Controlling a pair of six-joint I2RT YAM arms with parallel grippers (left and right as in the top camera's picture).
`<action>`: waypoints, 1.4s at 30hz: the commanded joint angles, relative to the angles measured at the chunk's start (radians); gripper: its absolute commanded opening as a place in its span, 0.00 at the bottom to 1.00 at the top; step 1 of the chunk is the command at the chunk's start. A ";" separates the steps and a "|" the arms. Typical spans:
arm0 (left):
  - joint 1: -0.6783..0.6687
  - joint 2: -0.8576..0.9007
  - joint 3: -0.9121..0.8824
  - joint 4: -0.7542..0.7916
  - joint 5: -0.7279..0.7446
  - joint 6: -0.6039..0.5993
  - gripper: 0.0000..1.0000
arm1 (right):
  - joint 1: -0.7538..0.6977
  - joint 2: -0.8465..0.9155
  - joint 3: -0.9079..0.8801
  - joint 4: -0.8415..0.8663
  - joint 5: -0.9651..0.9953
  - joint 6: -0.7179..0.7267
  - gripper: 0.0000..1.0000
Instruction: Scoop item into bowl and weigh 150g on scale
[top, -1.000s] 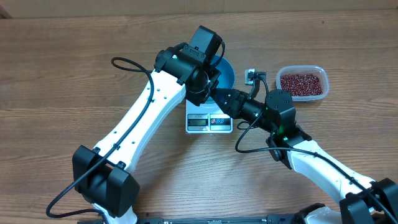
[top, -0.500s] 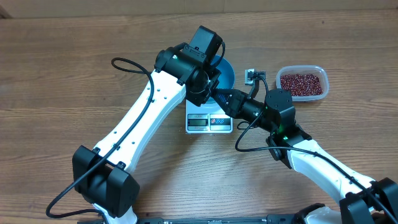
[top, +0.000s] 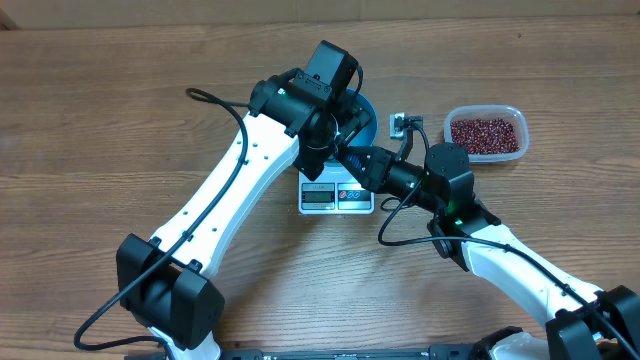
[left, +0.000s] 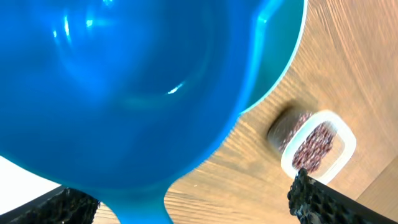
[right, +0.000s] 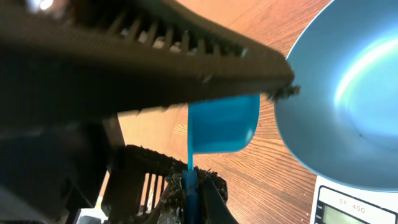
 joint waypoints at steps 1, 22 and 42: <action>-0.007 -0.081 0.022 0.002 0.013 0.161 1.00 | -0.021 -0.001 0.042 0.001 -0.008 -0.010 0.04; -0.006 -0.410 0.021 -0.024 -0.152 0.866 1.00 | -0.022 -0.170 0.467 -0.939 0.271 -0.353 0.04; -0.006 -0.410 0.021 -0.097 -0.238 0.877 0.99 | -0.022 -0.569 0.499 -1.358 0.579 -0.379 0.04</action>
